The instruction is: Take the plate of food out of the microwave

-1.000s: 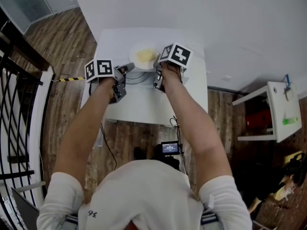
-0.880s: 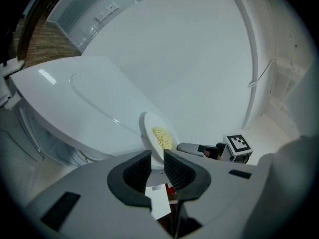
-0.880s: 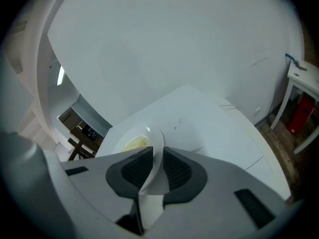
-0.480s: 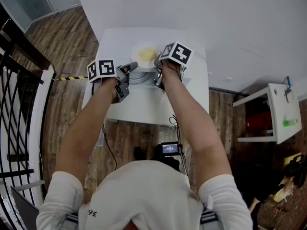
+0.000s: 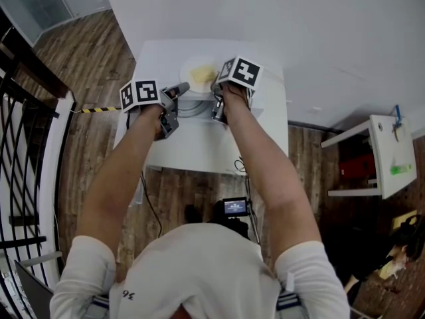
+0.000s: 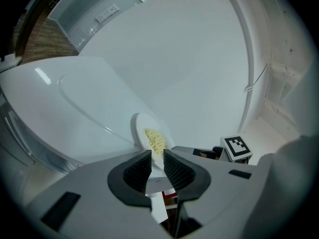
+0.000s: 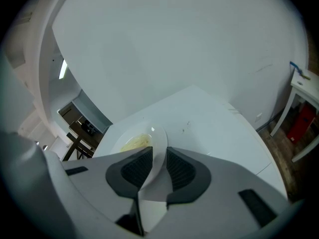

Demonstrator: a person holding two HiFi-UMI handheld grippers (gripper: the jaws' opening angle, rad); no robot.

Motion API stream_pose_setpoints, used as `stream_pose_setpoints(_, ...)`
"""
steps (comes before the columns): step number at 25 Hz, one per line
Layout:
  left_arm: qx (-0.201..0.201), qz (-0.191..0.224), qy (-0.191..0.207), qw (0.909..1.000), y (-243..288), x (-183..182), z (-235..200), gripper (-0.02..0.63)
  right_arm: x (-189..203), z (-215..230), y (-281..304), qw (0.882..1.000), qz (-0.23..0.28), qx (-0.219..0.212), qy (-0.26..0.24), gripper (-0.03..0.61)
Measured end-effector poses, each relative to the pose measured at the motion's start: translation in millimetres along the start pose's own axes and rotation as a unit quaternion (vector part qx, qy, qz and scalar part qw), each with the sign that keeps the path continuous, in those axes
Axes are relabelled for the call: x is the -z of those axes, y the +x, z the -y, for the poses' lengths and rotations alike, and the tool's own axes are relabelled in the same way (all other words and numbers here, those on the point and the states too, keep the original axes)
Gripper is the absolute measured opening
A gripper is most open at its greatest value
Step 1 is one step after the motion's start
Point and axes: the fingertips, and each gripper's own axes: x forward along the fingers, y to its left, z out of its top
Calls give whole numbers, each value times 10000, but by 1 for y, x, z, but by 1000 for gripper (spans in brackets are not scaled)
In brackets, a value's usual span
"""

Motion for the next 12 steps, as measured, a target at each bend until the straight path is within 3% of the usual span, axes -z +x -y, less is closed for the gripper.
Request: stream_pose_setpoints(12, 44, 21, 57, 10000, -4, 2, 5, 61, 3, -4, -6, 9997, 57, -69, -218, 69)
